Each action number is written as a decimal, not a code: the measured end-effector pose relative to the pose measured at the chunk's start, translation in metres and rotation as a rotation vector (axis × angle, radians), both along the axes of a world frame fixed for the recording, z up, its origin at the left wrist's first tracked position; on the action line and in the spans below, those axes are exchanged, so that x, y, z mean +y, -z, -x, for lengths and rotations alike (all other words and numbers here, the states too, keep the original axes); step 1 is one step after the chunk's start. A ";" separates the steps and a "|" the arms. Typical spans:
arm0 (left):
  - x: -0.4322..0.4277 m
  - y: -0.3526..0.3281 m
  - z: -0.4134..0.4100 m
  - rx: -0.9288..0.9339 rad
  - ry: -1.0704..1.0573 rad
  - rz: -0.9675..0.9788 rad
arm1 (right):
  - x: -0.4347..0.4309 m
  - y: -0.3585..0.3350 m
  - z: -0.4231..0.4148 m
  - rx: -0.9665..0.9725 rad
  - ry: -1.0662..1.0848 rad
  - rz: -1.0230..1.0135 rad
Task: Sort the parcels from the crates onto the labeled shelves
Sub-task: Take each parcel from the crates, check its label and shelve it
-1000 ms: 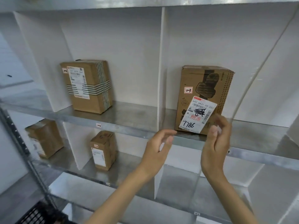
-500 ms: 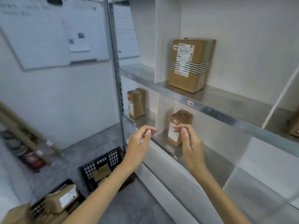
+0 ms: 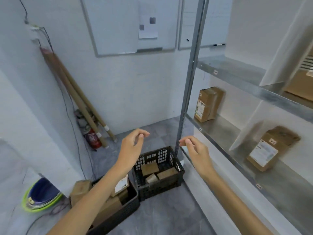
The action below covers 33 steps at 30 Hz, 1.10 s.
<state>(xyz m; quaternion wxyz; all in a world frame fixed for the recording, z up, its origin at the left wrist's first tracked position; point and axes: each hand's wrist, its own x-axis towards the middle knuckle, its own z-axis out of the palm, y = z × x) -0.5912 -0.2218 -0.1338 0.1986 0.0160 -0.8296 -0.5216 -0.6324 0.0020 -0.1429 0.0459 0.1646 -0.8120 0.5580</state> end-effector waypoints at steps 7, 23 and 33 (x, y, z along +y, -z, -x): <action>-0.055 0.045 0.027 -0.186 -0.058 -0.023 | -0.039 0.045 0.054 -0.115 -0.034 -0.074; -0.107 0.188 0.198 -0.694 -0.148 -0.091 | -0.109 0.177 0.250 -0.470 -0.155 -0.320; -0.129 0.343 0.251 -0.968 -0.243 -0.290 | -0.150 0.325 0.321 -0.750 -0.164 -0.458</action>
